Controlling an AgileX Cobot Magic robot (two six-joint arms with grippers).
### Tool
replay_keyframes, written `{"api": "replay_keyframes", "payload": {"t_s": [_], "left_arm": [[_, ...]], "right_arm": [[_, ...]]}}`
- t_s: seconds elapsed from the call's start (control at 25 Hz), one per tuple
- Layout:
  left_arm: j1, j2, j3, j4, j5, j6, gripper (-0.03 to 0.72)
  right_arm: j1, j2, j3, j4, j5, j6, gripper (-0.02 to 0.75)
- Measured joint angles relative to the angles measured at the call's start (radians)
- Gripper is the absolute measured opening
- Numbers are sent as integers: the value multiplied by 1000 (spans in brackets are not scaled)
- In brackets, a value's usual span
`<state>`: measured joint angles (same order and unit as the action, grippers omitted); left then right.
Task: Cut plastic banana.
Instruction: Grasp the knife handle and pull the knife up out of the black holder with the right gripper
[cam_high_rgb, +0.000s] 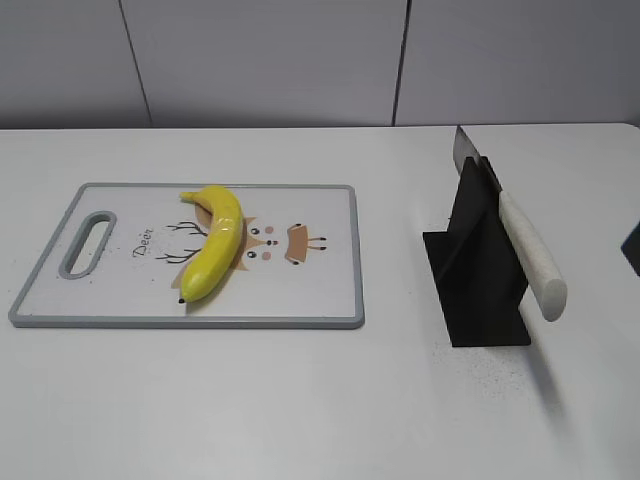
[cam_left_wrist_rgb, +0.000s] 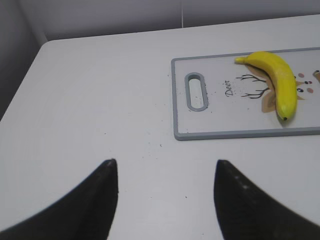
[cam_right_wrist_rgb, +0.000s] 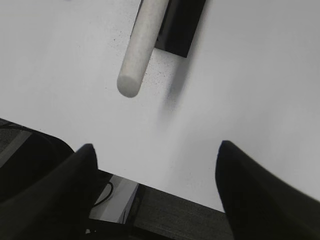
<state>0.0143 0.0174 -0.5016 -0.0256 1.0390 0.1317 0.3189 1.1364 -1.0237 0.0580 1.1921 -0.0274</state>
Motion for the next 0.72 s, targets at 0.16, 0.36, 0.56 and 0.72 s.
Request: {"api": "replay_keyframes", "payload": {"t_s": [0.16,0.36,0.56,0.72], "left_arm": [[0,0,0,0,0,0,584],[0,0,0,0,0,0,584],[0,0,0,0,0,0,584],[0,0,0,0,0,0,584]], "right_arm": [[4,125,-63,23,-11,27,572],[5,259,-85,94,-88,41,543],[6,376,-86,102,-154,59,515],[6,436,-86,61,-186,125,513]]}}
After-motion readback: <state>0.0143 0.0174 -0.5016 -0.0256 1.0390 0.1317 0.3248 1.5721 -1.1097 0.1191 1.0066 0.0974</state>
